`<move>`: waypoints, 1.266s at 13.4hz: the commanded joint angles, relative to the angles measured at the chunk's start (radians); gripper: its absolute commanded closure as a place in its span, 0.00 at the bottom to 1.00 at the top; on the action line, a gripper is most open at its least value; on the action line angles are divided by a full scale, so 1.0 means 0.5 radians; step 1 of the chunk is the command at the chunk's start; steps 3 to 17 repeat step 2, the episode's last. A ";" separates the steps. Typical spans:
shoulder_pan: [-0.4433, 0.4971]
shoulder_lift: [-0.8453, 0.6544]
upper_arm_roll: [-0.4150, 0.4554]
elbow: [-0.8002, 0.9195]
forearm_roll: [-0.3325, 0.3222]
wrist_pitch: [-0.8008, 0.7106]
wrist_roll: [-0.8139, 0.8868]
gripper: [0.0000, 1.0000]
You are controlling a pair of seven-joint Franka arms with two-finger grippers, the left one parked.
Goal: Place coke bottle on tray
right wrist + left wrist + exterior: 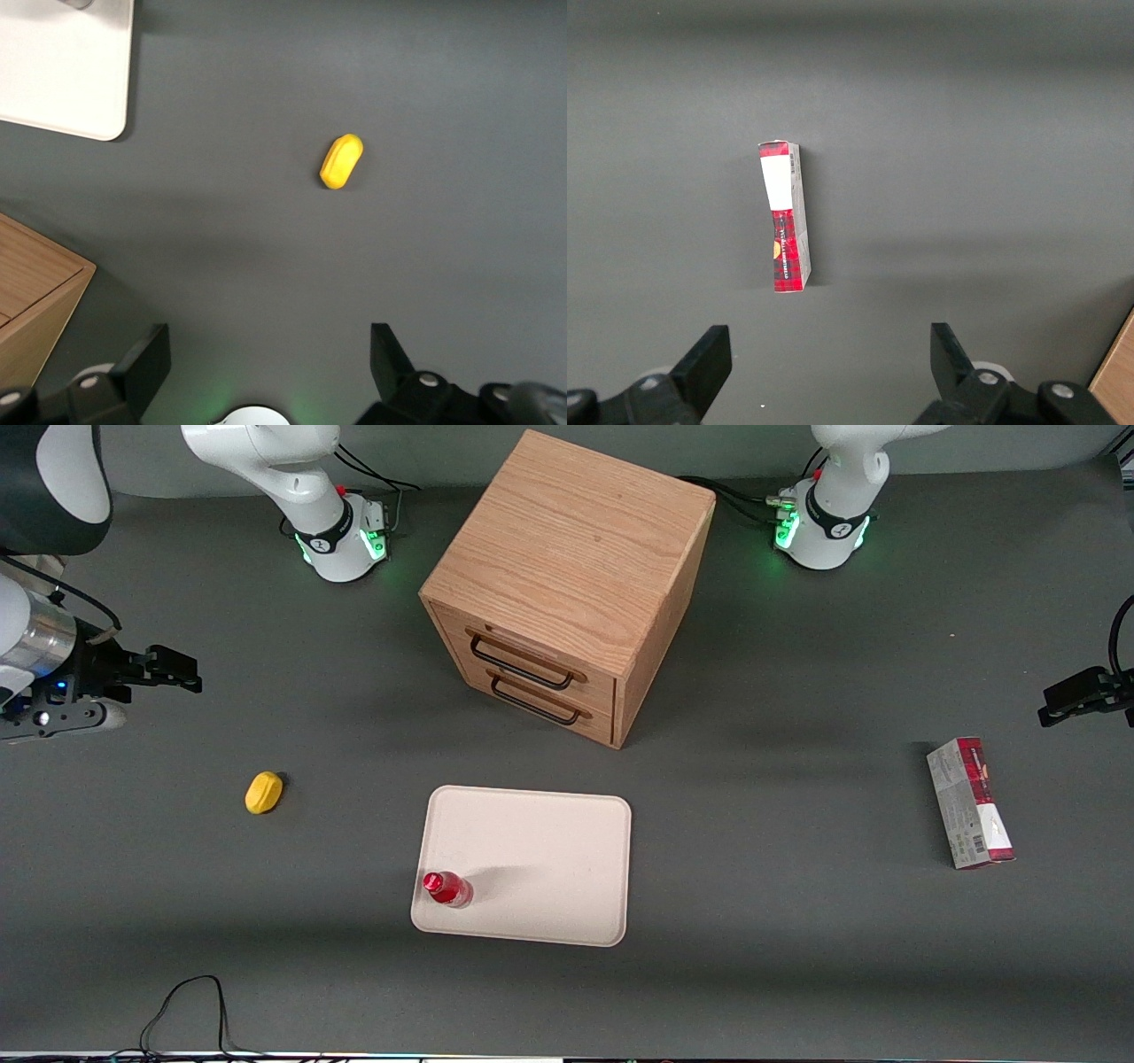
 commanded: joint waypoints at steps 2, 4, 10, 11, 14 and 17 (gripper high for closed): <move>-0.059 0.022 0.079 0.102 0.015 -0.052 -0.039 0.00; -0.059 0.022 0.079 0.102 0.015 -0.052 -0.039 0.00; -0.059 0.022 0.079 0.102 0.015 -0.052 -0.039 0.00; -0.059 0.022 0.079 0.102 0.015 -0.052 -0.039 0.00; -0.059 0.022 0.079 0.102 0.015 -0.052 -0.039 0.00; -0.059 0.022 0.079 0.102 0.015 -0.052 -0.039 0.00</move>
